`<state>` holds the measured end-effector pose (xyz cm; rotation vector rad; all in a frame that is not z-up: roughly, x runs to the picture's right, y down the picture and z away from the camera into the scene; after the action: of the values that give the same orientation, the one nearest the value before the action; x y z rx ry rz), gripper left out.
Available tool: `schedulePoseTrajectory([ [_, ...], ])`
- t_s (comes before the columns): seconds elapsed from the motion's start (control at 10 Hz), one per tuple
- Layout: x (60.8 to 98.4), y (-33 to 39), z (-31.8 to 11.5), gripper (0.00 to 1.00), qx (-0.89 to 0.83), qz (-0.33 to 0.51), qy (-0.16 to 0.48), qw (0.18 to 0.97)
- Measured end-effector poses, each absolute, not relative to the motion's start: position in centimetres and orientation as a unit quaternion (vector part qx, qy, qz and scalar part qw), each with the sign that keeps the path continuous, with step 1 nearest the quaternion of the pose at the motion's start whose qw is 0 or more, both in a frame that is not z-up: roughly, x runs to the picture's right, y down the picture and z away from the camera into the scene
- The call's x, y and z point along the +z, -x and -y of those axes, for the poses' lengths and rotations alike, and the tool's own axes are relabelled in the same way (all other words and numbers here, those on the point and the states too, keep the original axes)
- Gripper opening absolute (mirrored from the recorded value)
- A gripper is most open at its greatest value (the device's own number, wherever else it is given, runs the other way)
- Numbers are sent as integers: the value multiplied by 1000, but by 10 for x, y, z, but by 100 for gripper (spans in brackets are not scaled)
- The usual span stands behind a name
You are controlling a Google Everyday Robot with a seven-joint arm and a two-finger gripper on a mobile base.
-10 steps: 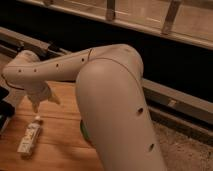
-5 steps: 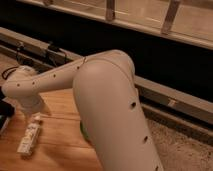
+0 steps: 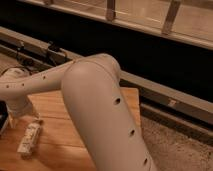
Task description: Place the bottle in the ceramic bowl
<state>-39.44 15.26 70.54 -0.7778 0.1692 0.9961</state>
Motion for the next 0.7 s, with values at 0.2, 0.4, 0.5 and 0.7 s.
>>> schedulePoseTrajectory([
  [0.2,705,393,-153,65,463,-81,364,804],
  [0.4,714,388,-164,65,451,-112,346,815],
  [0.5,723,388,-170,65,451,-123,348,812],
  [0.7,735,386,-174,65,451,-127,359,807],
])
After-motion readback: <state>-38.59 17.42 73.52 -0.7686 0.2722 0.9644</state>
